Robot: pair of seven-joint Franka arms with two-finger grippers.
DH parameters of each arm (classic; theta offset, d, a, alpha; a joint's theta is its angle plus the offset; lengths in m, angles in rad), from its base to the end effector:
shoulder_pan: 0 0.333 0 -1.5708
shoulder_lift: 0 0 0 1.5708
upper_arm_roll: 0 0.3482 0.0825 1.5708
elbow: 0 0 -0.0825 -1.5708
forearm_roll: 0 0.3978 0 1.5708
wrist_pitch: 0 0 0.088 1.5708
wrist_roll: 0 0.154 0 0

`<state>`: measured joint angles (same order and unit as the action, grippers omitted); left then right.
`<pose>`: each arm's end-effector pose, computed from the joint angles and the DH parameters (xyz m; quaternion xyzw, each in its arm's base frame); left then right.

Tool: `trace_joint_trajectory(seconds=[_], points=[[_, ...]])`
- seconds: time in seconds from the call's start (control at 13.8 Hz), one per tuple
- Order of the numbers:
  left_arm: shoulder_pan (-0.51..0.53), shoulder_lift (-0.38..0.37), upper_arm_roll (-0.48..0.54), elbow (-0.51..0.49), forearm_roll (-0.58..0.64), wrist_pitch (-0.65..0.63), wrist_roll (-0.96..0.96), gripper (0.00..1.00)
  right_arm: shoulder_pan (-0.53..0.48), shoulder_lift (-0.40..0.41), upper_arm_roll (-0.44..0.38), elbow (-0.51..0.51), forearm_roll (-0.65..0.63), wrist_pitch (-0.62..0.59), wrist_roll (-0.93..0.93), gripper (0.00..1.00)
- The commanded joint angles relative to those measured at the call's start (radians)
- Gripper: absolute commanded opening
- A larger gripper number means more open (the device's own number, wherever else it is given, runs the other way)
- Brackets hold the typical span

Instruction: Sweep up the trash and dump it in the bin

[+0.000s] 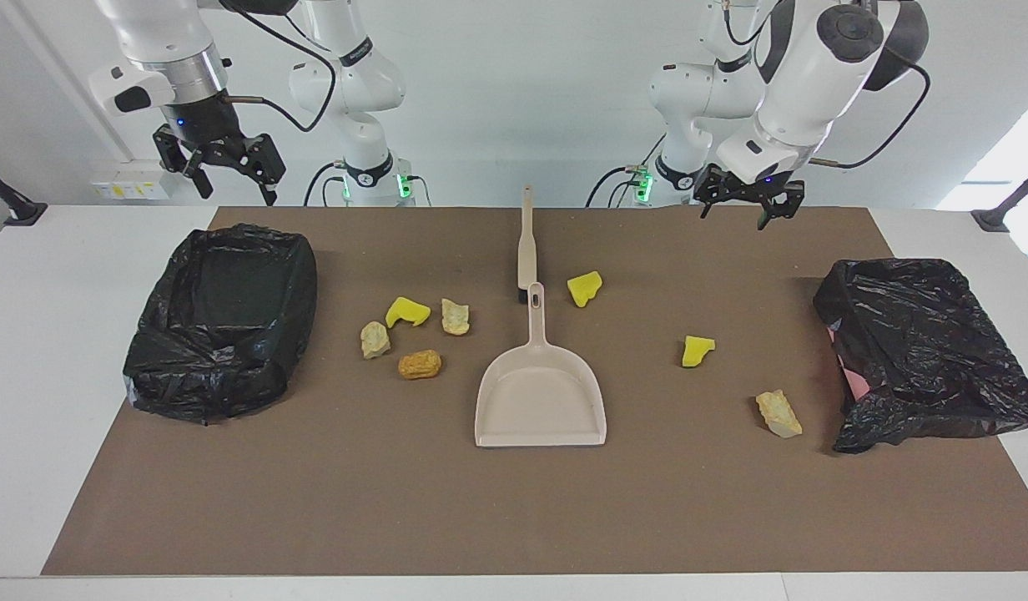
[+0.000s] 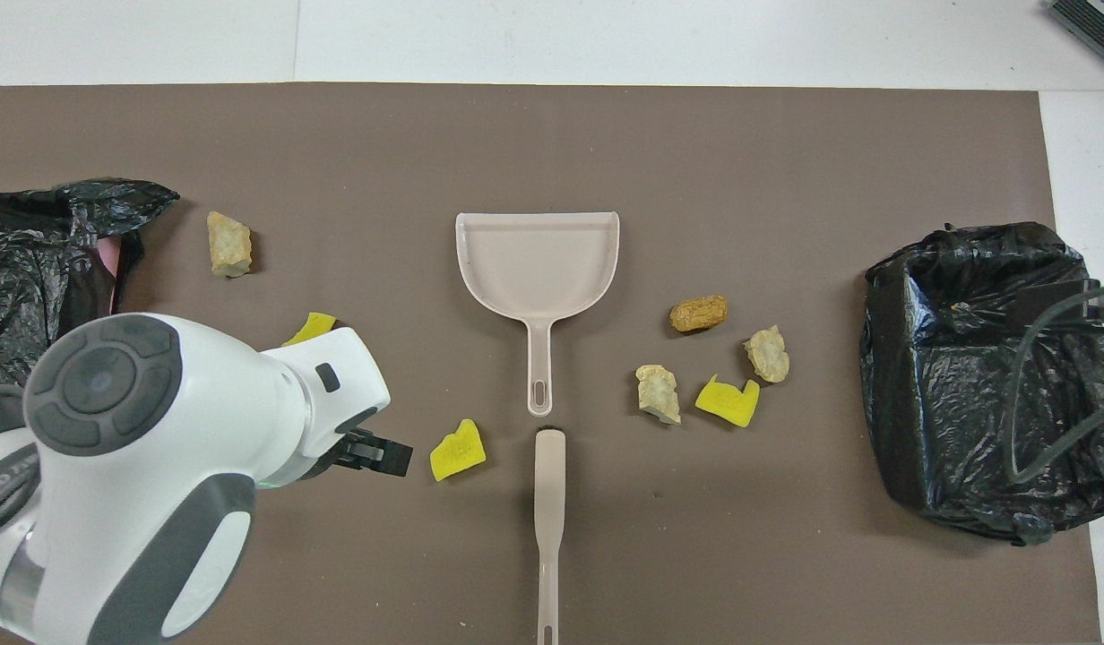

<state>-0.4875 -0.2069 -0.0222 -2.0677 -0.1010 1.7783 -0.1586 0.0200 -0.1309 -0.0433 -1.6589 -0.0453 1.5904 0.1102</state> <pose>0.4203 -0.2508 0.4959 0.9849 -0.1617 -0.0542 0.0306 0.5274 -0.0207 0.6403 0.9971 -0.0668 0.0320 0.0184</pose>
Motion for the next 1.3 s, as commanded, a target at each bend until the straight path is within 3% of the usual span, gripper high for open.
trace_joint_trajectory(seconds=[0.0,0.58,0.79,1.01,1.23], points=[[-0.122,-0.035,0.018,-0.089,-0.013,0.099,-0.112,1.0,-0.002,-0.007,-0.006,-0.009,0.022,0.005,-0.02,1.0],[-0.446,0.044,0.019,-0.147,-0.013,0.279,-0.413,1.0,-0.002,-0.007,-0.006,-0.007,0.022,0.005,-0.02,1.0],[-0.508,0.063,0.019,-0.146,-0.013,0.299,-0.464,1.0,-0.002,-0.007,-0.006,-0.009,0.022,0.005,-0.02,1.0],[-0.522,0.063,0.018,-0.146,-0.013,0.303,-0.466,1.0,-0.002,-0.007,-0.006,-0.007,0.022,0.005,-0.02,1.0],[-0.522,0.11,0.018,-0.153,-0.013,0.32,-0.466,1.0,-0.002,-0.007,-0.006,-0.007,0.022,0.005,-0.02,1.0]])
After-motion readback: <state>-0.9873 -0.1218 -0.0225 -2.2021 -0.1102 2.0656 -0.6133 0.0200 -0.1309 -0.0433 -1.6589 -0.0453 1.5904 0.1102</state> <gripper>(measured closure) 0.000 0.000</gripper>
